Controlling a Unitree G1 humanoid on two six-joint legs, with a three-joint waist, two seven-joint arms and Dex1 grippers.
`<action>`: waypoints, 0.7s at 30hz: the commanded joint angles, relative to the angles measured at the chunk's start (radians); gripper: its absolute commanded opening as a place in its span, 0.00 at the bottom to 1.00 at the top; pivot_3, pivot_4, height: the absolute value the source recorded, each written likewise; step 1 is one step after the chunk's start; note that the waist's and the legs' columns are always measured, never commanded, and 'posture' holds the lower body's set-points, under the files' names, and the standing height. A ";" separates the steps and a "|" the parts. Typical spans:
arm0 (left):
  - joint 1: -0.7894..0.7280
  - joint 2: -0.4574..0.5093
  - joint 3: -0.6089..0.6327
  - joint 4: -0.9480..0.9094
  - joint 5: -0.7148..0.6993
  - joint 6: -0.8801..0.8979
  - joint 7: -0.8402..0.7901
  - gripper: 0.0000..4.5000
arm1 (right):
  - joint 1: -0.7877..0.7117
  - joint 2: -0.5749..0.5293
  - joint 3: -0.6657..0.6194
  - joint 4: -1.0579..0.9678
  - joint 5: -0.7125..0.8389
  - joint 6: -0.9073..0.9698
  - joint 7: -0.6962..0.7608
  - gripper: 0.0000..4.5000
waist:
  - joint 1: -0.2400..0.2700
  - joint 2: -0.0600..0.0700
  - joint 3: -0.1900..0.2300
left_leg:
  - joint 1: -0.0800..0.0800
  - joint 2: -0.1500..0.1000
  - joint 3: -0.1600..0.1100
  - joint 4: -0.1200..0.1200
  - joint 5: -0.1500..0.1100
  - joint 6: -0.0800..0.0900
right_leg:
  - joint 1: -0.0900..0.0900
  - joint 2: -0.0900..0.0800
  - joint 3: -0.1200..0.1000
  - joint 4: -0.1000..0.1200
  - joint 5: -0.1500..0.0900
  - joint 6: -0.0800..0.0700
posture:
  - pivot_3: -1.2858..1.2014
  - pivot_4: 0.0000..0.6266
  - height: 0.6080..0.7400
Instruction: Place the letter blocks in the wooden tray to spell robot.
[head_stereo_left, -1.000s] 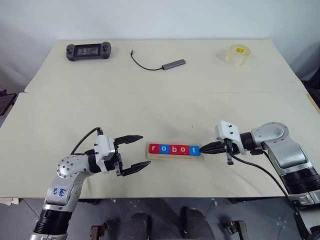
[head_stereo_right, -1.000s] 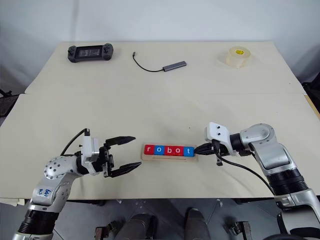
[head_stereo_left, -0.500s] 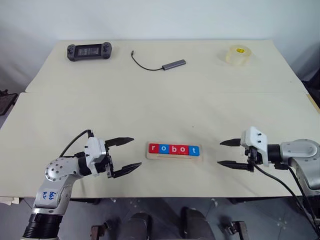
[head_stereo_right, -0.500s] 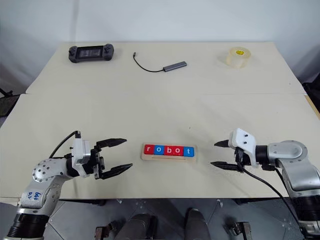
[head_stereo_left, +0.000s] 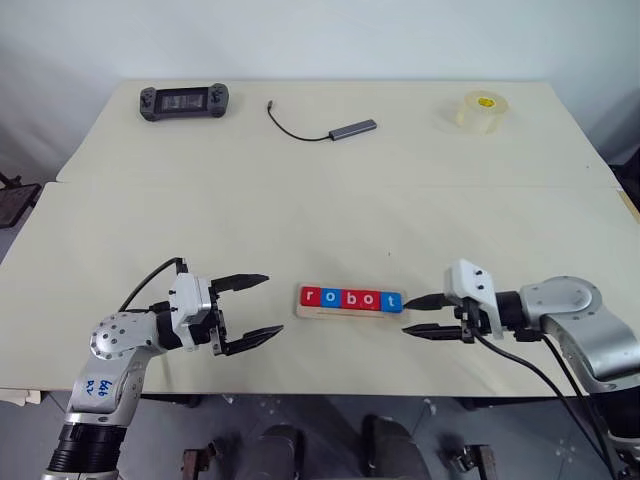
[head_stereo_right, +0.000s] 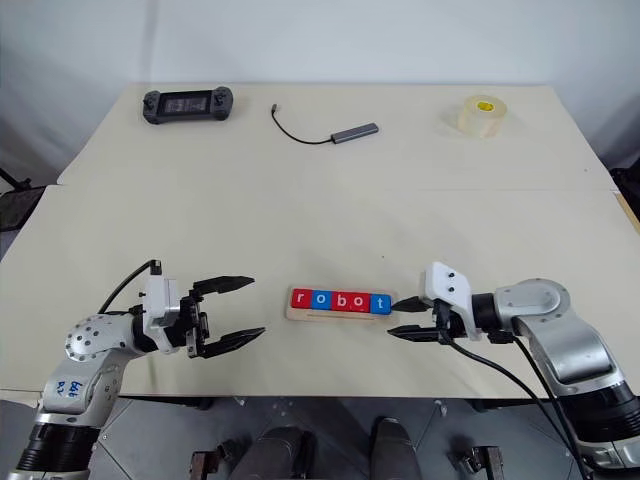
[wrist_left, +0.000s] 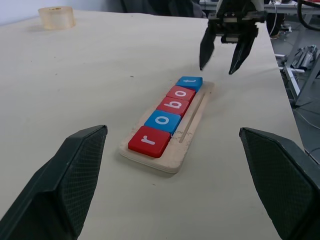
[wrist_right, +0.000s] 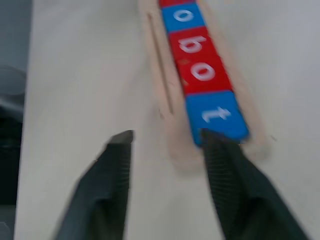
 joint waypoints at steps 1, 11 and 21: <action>0.000 -0.002 0.000 -0.029 -0.015 0.000 0.003 1.00 | -0.022 0.004 0.017 -0.011 0.003 -0.008 0.011 0.15 | 0.001 0.000 0.000 | 0.000 0.000 0.000 0.000 0.000 0.000 | 0.000 0.000 0.000 0.000 0.000 0.000 | 0.52 0.24 1.00; 0.008 -0.009 -0.006 -0.054 -0.013 0.011 0.019 1.00 | -0.089 0.042 0.069 0.098 -0.063 -0.045 -0.020 0.01 | 0.000 0.000 0.000 | 0.000 0.000 0.000 0.000 0.000 0.000 | 0.000 0.000 0.000 0.000 0.000 0.000 | 0.52 0.24 1.00; 0.006 -0.014 -0.012 -0.056 -0.014 0.010 0.022 1.00 | -0.095 0.056 0.055 0.107 -0.053 -0.036 -0.034 0.01 | 0.000 0.000 0.000 | 0.000 0.000 0.000 0.000 0.000 0.000 | 0.000 0.000 0.000 0.000 0.000 0.000 | 0.52 0.24 1.00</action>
